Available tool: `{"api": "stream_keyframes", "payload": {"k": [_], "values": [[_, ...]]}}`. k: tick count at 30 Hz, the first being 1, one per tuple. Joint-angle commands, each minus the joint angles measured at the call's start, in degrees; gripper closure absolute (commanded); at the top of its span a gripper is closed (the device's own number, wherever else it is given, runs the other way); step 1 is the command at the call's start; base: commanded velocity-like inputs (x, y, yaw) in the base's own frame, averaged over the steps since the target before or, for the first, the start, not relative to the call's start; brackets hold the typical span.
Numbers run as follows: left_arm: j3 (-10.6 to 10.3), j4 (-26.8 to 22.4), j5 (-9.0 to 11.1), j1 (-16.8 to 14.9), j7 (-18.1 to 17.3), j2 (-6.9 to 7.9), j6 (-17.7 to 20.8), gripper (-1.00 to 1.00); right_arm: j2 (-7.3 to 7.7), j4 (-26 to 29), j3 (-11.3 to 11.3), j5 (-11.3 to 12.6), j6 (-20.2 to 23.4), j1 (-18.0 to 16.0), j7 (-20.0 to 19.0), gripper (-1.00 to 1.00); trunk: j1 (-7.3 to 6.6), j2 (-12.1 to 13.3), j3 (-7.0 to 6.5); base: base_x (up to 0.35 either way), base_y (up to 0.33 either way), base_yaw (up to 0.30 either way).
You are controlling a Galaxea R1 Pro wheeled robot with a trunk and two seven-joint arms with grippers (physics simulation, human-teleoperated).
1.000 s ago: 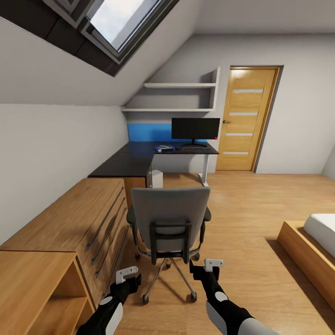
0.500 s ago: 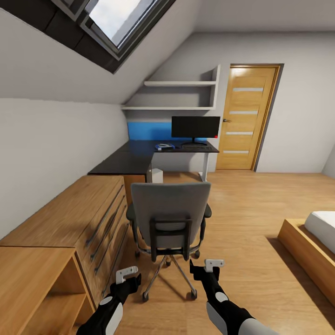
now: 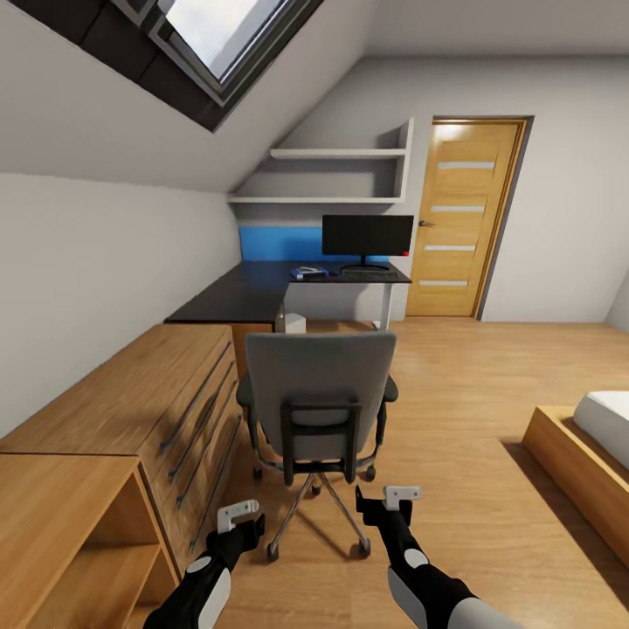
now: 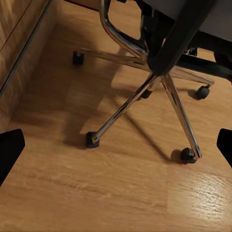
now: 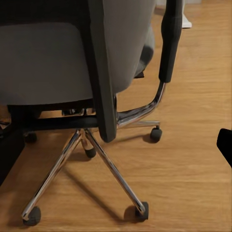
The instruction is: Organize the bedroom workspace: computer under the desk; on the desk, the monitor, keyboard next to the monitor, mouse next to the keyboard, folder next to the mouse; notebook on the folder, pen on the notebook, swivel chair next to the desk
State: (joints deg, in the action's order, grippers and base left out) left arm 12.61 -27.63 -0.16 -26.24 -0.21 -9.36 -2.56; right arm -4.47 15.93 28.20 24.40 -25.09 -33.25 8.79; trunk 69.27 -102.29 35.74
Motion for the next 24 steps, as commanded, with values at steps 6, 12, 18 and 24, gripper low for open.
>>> {"api": "stream_keyframes", "payload": {"k": [6,12,18,24], "values": [[0.02,-0.44,0.08,-0.04,0.07,-0.04,-0.13,-1.0,-0.13,-0.03,0.53,-1.08,-1.03,-0.06,0.47,-1.0,1.32,-2.45,1.14,0.0,0.0,0.0],[-0.06,-5.03,0.15,-0.59,0.25,-0.27,0.51,-1.0,-0.3,0.21,0.55,-1.44,-0.85,-0.06,1.14,-1.0,2.64,-4.86,2.22,0.0,0.0,0.0],[-0.09,-7.73,0.19,-5.05,0.29,-0.18,4.88,-1.0,-0.35,3.13,0.54,-1.54,2.33,-0.13,3.65,-1.0,3.95,-7.26,3.29,0.0,0.0,0.0],[0.2,-6.69,0.24,-6.65,0.21,-0.26,6.1,-1.0,-0.48,6.47,0.59,-1.73,5.68,-0.14,4.37,-1.0,5.27,-9.67,4.37,0.0,0.0,0.0]]}}
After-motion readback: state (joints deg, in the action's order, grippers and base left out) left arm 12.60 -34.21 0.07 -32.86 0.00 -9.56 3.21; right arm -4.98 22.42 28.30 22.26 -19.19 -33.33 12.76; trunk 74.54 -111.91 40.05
